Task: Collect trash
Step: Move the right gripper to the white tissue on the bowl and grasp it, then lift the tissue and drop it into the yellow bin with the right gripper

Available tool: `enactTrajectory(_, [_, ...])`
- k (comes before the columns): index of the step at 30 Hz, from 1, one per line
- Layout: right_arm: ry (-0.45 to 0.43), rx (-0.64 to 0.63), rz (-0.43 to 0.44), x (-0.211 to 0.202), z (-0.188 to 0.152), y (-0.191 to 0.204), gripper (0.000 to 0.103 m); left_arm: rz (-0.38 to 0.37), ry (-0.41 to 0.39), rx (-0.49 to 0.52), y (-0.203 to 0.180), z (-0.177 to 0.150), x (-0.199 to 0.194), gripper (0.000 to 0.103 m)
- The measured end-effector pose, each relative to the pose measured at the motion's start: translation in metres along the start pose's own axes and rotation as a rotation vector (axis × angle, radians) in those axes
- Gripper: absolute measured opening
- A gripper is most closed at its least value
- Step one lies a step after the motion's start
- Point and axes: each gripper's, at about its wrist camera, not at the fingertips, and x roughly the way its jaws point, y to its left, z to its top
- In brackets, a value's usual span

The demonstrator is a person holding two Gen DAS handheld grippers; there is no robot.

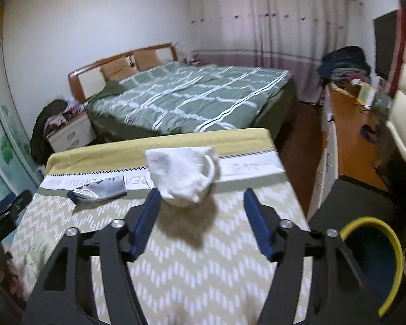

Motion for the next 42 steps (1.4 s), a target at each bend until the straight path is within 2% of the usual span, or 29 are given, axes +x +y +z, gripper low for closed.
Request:
enactTrajectory(5, [0.038, -0.066, 0.011, 0.041, 0.023, 0.021, 0.050, 0.012, 0.000, -0.016, 0.003, 0.000, 0.003, 0.091])
enactTrajectory(15, [0.155, -0.083, -0.029, 0.091, 0.029, 0.029, 0.050, 0.008, 0.003, -0.006, -0.001, -0.002, 0.003, 0.091])
enactTrajectory(17, [0.171, -0.079, -0.026, 0.097, 0.028, 0.028, 0.041, 0.008, 0.003, -0.002, -0.002, -0.002, 0.003, 0.091])
enactTrajectory(19, [0.197, -0.068, -0.009, 0.101, 0.025, 0.026, 0.016, 0.006, 0.003, -0.002, -0.003, -0.002, 0.002, 0.091])
enactTrajectory(21, [0.199, -0.047, 0.006, 0.101, 0.025, 0.022, 0.007, 0.007, 0.001, 0.001, -0.004, -0.002, 0.002, 0.091])
enactTrajectory(37, [-0.112, 0.062, 0.106, -0.005, 0.069, 0.000, 0.005, 0.017, 0.007, 0.011, -0.004, -0.003, 0.003, 0.091])
enactTrajectory(42, [-0.208, 0.092, 0.123, -0.052, 0.078, -0.012, 0.005, 0.022, 0.006, 0.017, -0.004, -0.004, 0.003, 0.091])
